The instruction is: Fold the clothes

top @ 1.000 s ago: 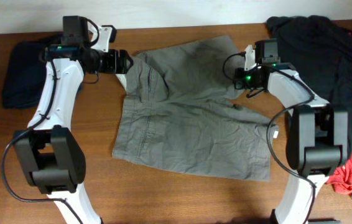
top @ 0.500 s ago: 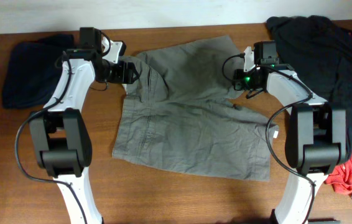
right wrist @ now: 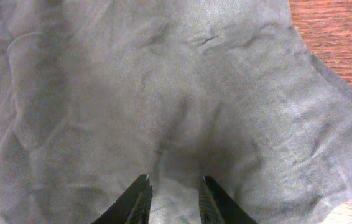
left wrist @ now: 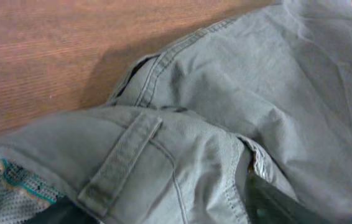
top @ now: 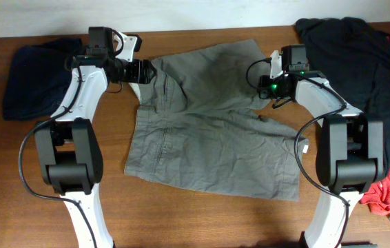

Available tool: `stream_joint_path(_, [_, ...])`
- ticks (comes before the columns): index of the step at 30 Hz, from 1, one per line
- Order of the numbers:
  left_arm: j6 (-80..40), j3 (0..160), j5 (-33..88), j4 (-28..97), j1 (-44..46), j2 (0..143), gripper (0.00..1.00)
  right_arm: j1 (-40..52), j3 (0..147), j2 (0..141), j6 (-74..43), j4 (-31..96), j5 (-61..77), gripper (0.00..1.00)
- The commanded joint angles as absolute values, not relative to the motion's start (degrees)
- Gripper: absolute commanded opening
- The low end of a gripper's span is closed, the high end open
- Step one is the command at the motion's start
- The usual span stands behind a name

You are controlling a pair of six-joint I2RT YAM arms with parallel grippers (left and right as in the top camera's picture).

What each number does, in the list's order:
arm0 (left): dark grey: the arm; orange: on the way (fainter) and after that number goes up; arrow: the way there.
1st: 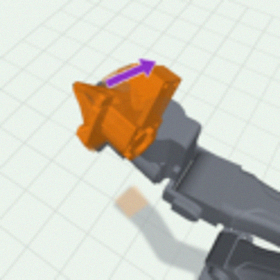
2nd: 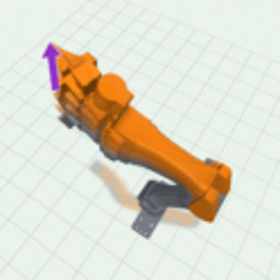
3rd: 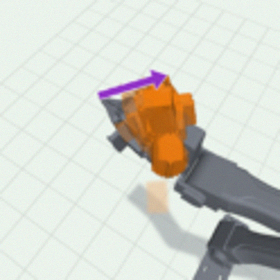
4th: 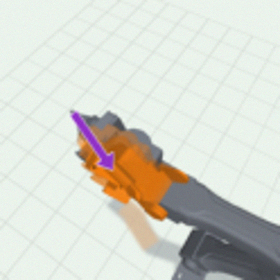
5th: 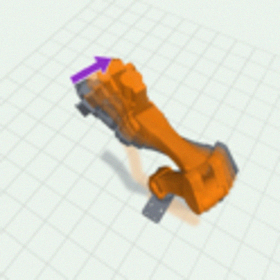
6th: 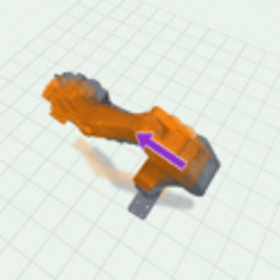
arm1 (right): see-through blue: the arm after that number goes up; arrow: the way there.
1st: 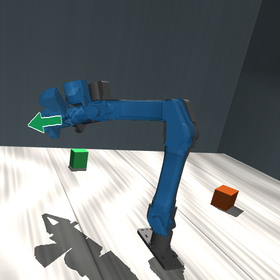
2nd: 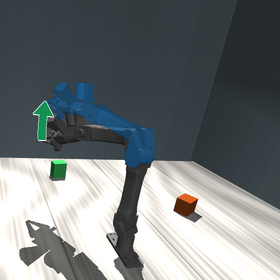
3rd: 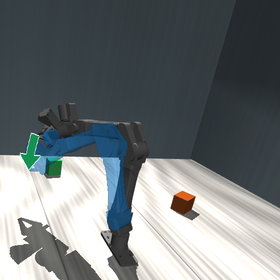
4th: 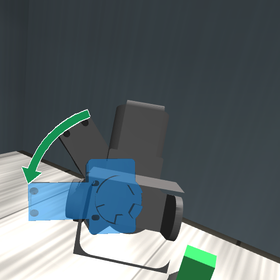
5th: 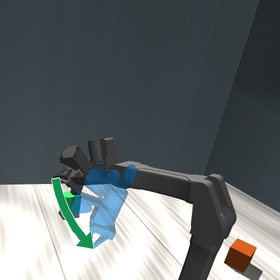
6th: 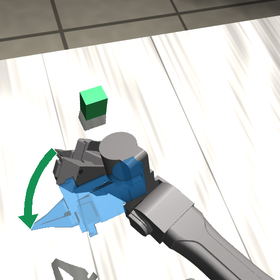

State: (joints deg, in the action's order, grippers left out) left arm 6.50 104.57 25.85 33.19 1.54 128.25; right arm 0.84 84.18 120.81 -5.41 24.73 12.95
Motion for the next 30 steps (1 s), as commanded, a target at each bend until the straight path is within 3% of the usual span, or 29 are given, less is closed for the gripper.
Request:
stream_joint_path(1, [6.0, 105.1, 27.2, 31.9, 1.7, 130.4, 0.43, 1.2, 84.3, 121.1, -4.7, 23.7, 12.8, 0.14])
stream_joint_path(4, [5.2, 105.1, 27.2, 30.3, 1.7, 131.0, 0.04, 1.1, 84.3, 121.9, -4.7, 22.4, 12.6, 0.05])
stream_joint_path(5, [5.2, 105.1, 27.0, 30.0, 1.7, 131.0, 0.01, 1.1, 84.3, 122.0, -4.7, 22.1, 12.5, 0.05])
stream_joint_path(22, [0.7, 111.0, 27.9, 30.2, -3.4, 130.9, 0.01, 1.0, 84.3, 124.1, -4.8, 14.2, 7.6, 0.04])
stream_joint_path(30, [6.5, 115.4, 27.6, 42.4, -3.8, 130.9, 0.01, 0.2, 84.3, 124.2, -4.9, 14.1, 6.8, 0.04])
